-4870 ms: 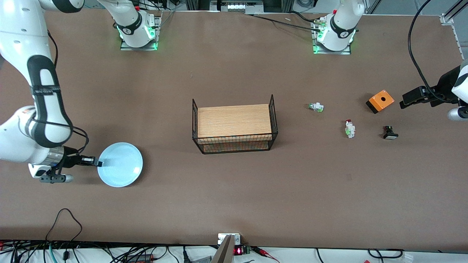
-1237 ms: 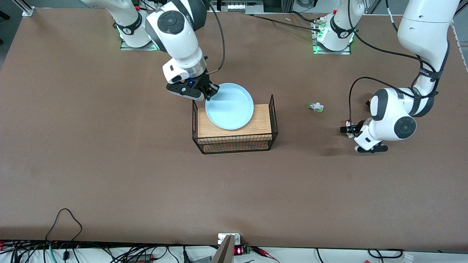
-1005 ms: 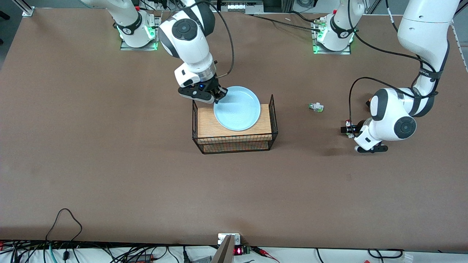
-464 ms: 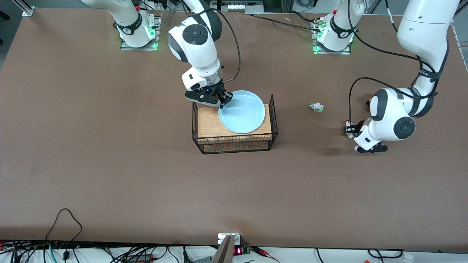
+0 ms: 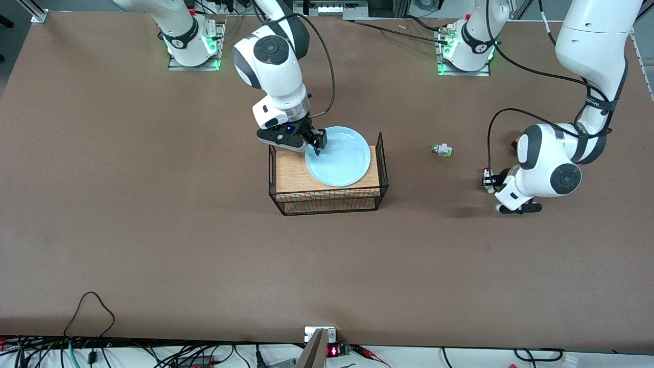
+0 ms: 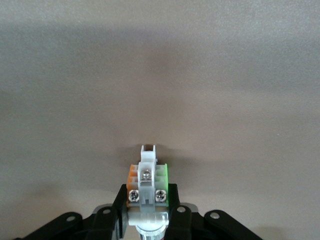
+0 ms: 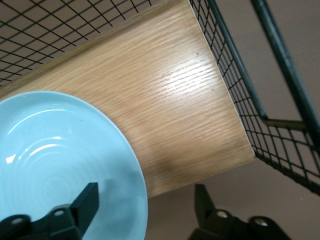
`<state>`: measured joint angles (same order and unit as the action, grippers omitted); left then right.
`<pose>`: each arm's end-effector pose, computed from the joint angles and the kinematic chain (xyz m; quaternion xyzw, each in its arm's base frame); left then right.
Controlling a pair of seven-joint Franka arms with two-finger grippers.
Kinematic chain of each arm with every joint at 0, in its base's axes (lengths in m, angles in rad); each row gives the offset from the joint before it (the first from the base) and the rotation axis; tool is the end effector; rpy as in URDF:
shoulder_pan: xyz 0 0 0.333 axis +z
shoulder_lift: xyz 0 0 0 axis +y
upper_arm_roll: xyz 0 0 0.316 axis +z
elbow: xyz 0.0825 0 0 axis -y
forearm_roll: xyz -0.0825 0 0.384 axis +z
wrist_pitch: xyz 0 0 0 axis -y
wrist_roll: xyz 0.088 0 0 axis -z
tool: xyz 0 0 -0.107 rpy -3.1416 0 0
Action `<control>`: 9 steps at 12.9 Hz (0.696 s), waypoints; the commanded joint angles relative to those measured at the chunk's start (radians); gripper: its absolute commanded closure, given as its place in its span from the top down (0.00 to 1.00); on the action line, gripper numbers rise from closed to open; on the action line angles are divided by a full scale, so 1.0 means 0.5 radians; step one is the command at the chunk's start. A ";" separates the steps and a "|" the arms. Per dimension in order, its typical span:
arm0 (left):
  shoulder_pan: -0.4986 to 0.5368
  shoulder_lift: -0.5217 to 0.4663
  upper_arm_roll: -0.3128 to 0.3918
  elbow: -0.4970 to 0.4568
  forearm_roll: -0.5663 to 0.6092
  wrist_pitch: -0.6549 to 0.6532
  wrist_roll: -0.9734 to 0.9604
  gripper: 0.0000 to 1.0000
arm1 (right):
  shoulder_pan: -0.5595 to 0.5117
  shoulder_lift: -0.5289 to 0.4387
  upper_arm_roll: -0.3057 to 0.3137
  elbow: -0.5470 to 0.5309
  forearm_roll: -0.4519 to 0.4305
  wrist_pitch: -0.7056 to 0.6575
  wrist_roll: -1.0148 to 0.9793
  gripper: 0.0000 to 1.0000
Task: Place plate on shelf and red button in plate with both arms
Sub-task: 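Lower the plate onto the wooden basket top with the right gripper, then release the plate with the right gripper while the left gripper lifts the switch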
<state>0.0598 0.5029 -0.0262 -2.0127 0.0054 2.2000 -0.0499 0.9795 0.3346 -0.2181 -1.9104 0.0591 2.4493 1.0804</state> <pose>0.5666 0.0191 0.1783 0.9868 0.0399 -0.1571 0.0033 0.4580 0.4484 0.3469 -0.9798 0.1688 -0.0751 0.0764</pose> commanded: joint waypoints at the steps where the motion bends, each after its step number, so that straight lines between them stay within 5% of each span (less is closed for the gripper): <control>1: 0.003 -0.051 -0.003 0.089 0.026 -0.138 -0.007 0.00 | 0.011 -0.022 -0.015 0.078 -0.014 -0.069 0.008 1.00; 6: -0.015 -0.134 -0.006 0.604 0.035 -0.828 0.017 0.00 | -0.133 -0.043 -0.018 0.601 -0.032 -0.914 -0.031 1.00; 9: -0.018 -0.333 -0.076 0.691 0.029 -0.991 0.005 0.00 | -0.332 -0.184 -0.024 0.676 -0.048 -1.207 -0.432 1.00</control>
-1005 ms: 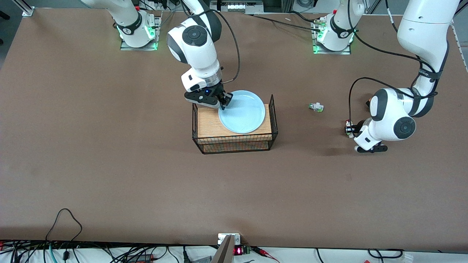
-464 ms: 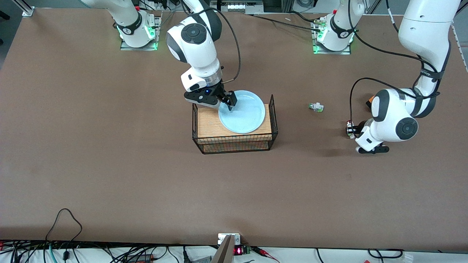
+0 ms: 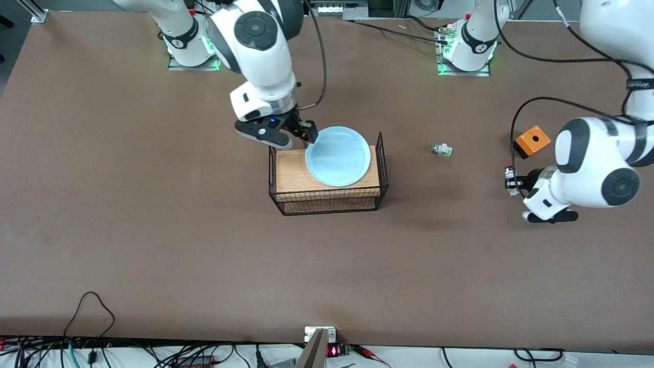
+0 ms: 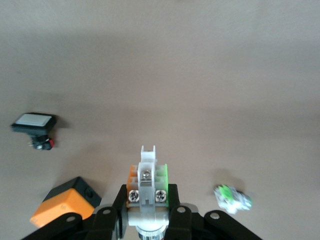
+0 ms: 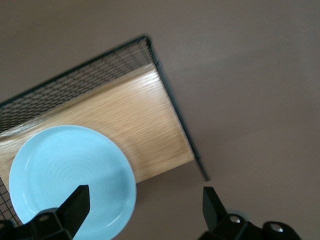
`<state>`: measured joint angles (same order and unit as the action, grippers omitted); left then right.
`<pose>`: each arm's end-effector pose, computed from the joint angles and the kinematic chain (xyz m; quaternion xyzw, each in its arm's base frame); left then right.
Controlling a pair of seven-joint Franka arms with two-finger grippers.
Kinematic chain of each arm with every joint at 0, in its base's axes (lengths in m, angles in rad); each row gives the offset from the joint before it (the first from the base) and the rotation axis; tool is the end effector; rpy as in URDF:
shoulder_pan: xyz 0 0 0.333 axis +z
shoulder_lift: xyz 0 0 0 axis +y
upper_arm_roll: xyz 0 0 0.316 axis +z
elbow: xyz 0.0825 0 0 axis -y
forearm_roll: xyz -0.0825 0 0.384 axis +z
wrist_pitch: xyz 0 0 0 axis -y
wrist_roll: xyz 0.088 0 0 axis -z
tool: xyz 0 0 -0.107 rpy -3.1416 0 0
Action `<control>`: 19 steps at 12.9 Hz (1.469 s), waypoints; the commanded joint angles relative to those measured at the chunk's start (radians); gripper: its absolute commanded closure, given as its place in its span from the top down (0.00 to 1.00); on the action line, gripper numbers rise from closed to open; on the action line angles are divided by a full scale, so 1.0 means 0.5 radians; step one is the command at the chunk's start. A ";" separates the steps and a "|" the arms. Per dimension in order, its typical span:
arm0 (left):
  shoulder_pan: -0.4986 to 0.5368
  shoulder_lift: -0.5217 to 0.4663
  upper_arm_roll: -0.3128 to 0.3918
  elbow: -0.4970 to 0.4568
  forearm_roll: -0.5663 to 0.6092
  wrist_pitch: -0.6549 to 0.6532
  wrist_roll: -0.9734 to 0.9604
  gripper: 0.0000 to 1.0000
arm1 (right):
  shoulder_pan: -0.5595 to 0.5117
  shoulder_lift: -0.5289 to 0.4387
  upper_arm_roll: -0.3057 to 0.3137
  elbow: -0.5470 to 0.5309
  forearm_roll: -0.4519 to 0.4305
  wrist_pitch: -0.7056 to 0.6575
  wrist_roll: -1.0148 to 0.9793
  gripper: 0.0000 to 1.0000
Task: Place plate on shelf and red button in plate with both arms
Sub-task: 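Release the plate with the right gripper while the left gripper lifts the switch, then carry the white-red switch over the plate with the left gripper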
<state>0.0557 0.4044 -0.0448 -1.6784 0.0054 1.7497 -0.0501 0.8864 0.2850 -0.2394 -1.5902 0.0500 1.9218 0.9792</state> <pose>0.6235 0.0097 0.3452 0.9857 0.0295 -0.1657 0.0032 0.5076 0.4077 0.4784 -0.9854 0.1676 -0.0258 0.0134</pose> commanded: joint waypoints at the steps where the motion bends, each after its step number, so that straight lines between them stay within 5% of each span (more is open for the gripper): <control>1: -0.013 -0.213 -0.060 0.022 0.026 -0.097 -0.010 0.00 | -0.244 -0.143 0.019 0.036 -0.033 -0.211 -0.362 1.00; 6: -0.010 -0.361 -0.311 0.318 -0.164 -0.418 -0.178 0.00 | -0.768 -0.318 0.052 0.036 -0.097 -0.490 -1.184 1.00; 10: -0.031 -0.342 -0.728 0.439 -0.143 -0.422 -0.509 0.00 | -1.523 -0.429 0.401 0.036 -0.100 -0.625 -1.785 1.00; 14: -0.304 -0.263 -0.794 0.451 -0.149 -0.321 -0.697 0.00 | -1.708 -0.441 0.408 0.036 -0.192 -0.671 -2.148 1.00; 19: -0.629 0.126 -0.779 0.555 -0.146 0.053 -1.001 0.00 | -1.727 -0.291 0.390 0.213 -0.251 -0.815 -2.152 1.00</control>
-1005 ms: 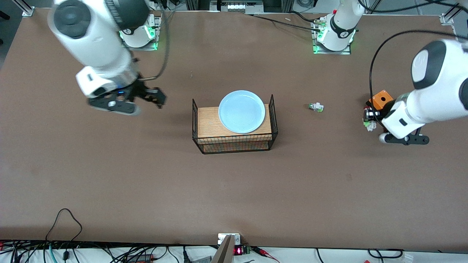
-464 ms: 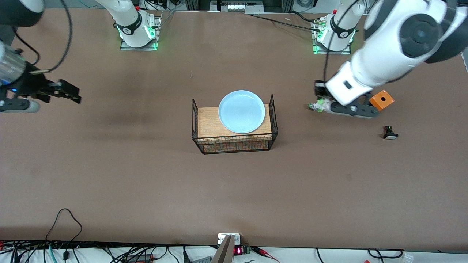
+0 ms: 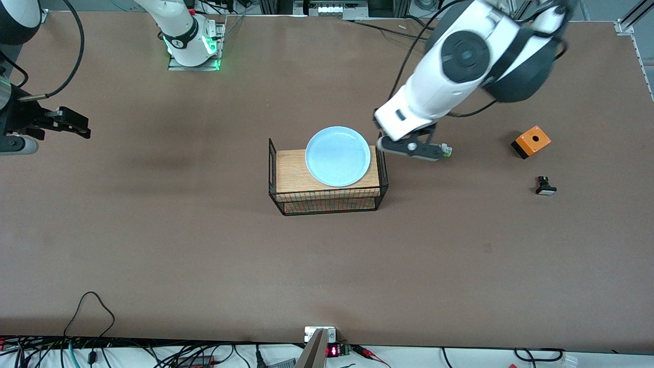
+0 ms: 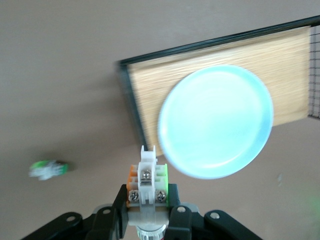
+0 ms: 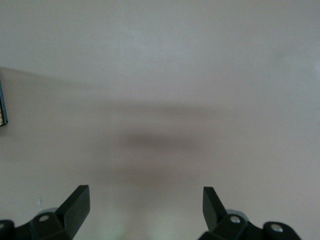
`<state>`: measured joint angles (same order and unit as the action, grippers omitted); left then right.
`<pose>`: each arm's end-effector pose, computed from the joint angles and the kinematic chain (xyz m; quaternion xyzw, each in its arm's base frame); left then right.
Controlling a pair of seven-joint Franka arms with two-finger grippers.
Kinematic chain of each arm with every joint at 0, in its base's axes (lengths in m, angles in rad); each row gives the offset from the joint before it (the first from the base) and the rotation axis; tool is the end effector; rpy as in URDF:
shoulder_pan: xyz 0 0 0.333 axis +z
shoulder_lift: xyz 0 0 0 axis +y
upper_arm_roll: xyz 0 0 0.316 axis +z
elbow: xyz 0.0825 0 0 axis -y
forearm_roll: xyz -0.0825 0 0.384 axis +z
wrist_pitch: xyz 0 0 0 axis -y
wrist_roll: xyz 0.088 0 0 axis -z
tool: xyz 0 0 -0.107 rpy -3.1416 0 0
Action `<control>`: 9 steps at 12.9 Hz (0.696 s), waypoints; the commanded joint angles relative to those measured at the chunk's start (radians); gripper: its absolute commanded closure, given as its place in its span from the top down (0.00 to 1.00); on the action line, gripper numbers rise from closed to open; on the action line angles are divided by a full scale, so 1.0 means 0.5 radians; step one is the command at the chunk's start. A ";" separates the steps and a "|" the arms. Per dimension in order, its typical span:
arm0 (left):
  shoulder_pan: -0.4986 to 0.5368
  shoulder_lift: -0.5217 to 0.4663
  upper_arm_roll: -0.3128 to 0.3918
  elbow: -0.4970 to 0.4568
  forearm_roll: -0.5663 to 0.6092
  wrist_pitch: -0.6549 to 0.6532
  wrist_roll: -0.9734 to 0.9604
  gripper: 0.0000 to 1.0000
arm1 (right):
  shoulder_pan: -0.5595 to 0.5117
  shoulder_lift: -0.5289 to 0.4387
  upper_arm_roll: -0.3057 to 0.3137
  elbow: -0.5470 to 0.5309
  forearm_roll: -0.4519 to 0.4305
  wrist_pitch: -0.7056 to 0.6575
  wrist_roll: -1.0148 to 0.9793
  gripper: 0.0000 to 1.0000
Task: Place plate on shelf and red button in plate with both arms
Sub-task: 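Carry the white-red switch over the plate with the left gripper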
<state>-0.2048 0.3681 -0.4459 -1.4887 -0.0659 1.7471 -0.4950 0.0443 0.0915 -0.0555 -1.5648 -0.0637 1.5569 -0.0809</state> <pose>0.5399 -0.3691 0.4742 0.9914 -0.0602 -0.0910 0.0726 0.5775 -0.0120 0.5747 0.9975 0.0359 -0.0511 0.0320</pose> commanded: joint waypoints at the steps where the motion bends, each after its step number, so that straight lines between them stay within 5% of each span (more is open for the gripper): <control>1: -0.133 0.260 0.030 0.231 0.000 0.065 -0.121 0.00 | -0.046 0.124 0.022 0.187 -0.026 -0.098 -0.031 1.00; 9: -0.201 0.475 0.030 0.250 0.141 0.255 -0.133 0.00 | -0.150 0.170 -0.012 0.191 0.060 -0.067 -0.013 1.00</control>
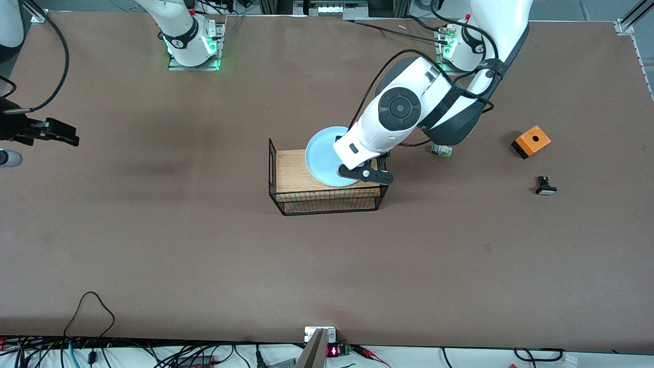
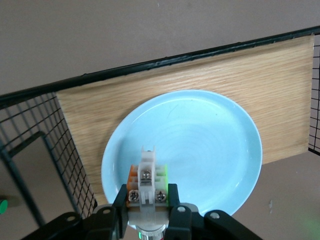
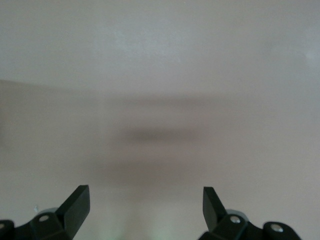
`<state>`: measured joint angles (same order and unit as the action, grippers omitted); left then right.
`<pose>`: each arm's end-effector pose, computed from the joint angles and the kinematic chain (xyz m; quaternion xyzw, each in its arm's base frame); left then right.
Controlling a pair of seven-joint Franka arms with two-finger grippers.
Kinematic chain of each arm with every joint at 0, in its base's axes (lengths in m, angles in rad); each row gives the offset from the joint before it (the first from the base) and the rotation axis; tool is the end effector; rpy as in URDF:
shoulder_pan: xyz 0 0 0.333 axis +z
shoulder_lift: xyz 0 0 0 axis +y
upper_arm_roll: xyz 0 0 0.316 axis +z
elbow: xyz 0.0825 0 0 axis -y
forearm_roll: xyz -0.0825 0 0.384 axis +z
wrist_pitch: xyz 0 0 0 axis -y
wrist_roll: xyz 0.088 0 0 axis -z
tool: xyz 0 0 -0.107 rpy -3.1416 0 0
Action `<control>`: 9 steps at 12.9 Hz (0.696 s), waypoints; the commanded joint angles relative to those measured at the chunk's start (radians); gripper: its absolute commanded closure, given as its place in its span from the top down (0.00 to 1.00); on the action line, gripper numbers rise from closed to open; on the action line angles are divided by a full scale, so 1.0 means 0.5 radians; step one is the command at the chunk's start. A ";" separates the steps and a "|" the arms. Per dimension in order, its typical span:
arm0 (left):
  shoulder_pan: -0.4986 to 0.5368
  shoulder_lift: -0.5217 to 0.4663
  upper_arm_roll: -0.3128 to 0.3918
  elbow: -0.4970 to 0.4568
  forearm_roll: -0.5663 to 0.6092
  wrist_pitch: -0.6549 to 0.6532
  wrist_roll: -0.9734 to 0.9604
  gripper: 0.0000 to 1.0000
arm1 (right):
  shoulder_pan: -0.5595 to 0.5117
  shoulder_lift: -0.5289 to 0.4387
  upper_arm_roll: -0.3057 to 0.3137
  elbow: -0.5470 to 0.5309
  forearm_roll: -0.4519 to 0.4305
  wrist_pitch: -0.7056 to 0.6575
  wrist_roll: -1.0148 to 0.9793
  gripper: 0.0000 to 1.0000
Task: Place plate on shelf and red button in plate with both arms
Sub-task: 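Carry the white-red switch over the plate with the left gripper, then lower the switch onto the plate and open the left gripper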
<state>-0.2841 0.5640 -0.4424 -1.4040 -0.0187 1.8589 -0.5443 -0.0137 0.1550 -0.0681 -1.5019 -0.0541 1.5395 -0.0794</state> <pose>0.5579 -0.4201 0.3974 0.9899 -0.0606 -0.0970 0.0836 0.5925 -0.0516 0.5655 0.9978 -0.0004 -0.0609 0.0275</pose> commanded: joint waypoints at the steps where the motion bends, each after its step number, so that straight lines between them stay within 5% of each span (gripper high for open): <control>1: -0.070 0.099 0.023 0.081 0.050 0.031 -0.055 0.00 | -0.040 0.055 0.014 0.080 0.041 -0.033 -0.016 1.00; 5: -0.101 0.127 0.029 0.081 0.056 0.043 -0.068 0.00 | -0.037 0.086 0.017 0.144 0.035 -0.030 -0.001 1.00; 6: -0.107 0.127 0.029 0.081 0.056 0.056 -0.068 0.09 | -0.040 0.092 0.014 0.157 0.035 -0.030 -0.001 1.00; 7: -0.104 0.127 0.029 0.081 0.050 0.062 -0.068 0.48 | -0.040 0.092 0.014 0.160 0.035 -0.030 -0.001 1.00; 8: -0.095 0.127 0.029 0.084 0.050 0.071 -0.041 0.99 | -0.037 0.092 0.014 0.169 0.035 -0.027 -0.001 1.00; 9: -0.101 0.118 0.029 0.087 0.050 0.086 -0.040 1.00 | -0.028 0.092 0.020 0.181 0.035 -0.026 -0.001 1.00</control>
<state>-0.3183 0.6121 -0.4380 -1.3991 -0.0166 1.9018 -0.5618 -0.0235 0.1868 -0.0666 -1.4511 -0.0524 1.5404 -0.0796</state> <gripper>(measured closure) 0.485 0.000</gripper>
